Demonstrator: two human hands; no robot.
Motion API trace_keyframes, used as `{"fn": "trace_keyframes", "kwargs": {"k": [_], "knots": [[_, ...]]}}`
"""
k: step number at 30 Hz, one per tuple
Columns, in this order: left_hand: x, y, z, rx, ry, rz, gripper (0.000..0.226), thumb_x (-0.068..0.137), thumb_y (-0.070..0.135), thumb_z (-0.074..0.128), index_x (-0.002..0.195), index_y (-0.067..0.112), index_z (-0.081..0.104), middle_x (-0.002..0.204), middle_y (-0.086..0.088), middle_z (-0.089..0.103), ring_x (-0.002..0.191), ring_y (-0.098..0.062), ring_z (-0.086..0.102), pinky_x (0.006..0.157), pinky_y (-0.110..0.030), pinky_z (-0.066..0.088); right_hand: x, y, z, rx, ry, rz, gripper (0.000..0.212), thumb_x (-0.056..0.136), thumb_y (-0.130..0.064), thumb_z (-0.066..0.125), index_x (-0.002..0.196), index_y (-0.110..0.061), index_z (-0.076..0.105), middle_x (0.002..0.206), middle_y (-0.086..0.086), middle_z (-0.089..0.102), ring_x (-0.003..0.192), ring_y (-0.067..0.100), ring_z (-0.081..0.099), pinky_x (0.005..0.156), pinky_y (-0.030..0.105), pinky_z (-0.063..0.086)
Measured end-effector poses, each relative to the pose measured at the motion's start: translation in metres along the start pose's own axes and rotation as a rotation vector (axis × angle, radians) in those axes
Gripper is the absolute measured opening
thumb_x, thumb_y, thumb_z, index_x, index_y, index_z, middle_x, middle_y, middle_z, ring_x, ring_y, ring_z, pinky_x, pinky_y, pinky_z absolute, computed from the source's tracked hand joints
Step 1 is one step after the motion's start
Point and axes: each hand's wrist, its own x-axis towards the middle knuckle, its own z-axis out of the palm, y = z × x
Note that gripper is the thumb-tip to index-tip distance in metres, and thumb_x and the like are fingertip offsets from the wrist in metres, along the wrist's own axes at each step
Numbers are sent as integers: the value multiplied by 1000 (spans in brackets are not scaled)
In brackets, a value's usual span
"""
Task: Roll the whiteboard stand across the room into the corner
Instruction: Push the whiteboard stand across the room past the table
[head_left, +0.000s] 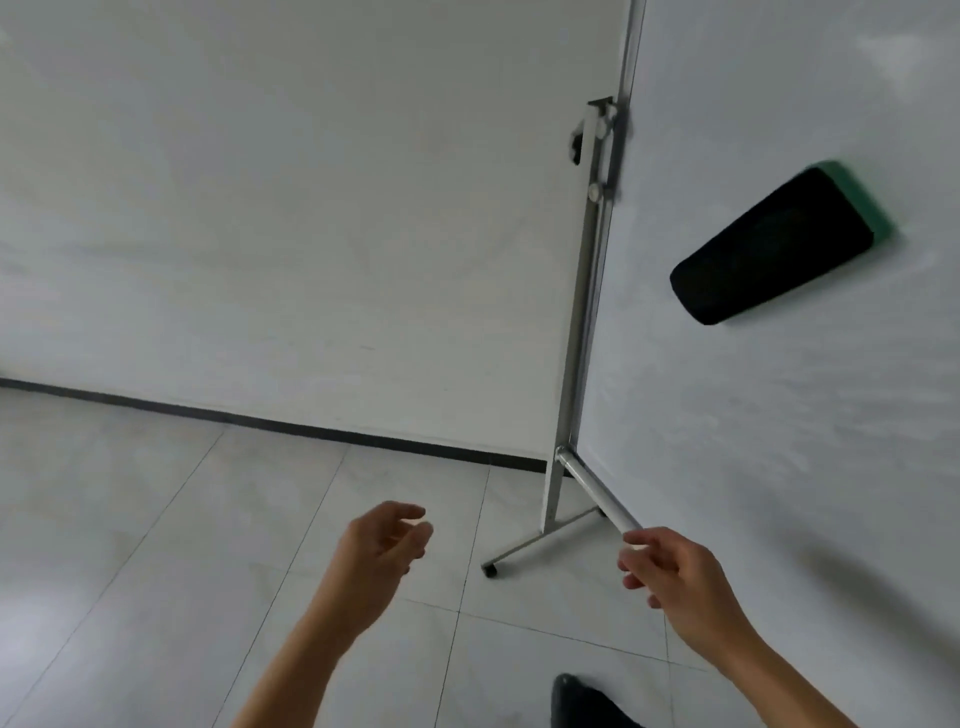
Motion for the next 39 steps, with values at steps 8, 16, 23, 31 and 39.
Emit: {"fn": "trace_keyframes", "kwargs": {"k": [8, 16, 23, 31, 39], "knots": [[199, 127, 22, 58, -270, 259, 27, 85, 28, 67, 111, 22, 63, 92, 1, 70, 88, -16, 68, 87, -44, 56, 140, -46, 26, -22, 201, 19, 32, 76, -45, 61, 102, -26, 64, 82, -3, 73, 72, 10, 68, 73, 41, 56], [321, 259, 42, 154, -613, 550, 75, 75, 36, 76, 139, 30, 38, 136, 5, 53, 124, -10, 52, 100, -35, 49, 245, -103, 60, -62, 300, 37, 62, 87, -31, 64, 141, -19, 35, 130, -15, 47, 116, 8, 55, 92, 23, 41], [355, 294, 76, 166, -1176, 678, 42, 82, 13, 71, 122, 13, 57, 117, -12, 64, 109, -20, 62, 100, -41, 50, 270, -124, 99, -99, 630, 123, 51, 85, -31, 64, 130, -19, 43, 125, -8, 62, 116, 8, 58, 88, 22, 45], [385, 276, 63, 49, -1339, 736, 50, 74, 23, 76, 119, 11, 58, 113, -13, 66, 107, -30, 63, 96, -46, 53, 286, -174, 166, 107, 777, 328, 74, 84, -39, 63, 146, -32, 22, 147, -10, 41, 129, 14, 47, 103, 37, 44], [425, 253, -11, 37, -1315, 819, 43, 80, 21, 73, 118, 14, 56, 109, -8, 67, 101, -24, 64, 85, -30, 57, 315, -217, 240, 181, 754, 372, 79, 82, -41, 62, 146, -34, 17, 153, -7, 33, 130, 23, 48, 105, 44, 43]]}}
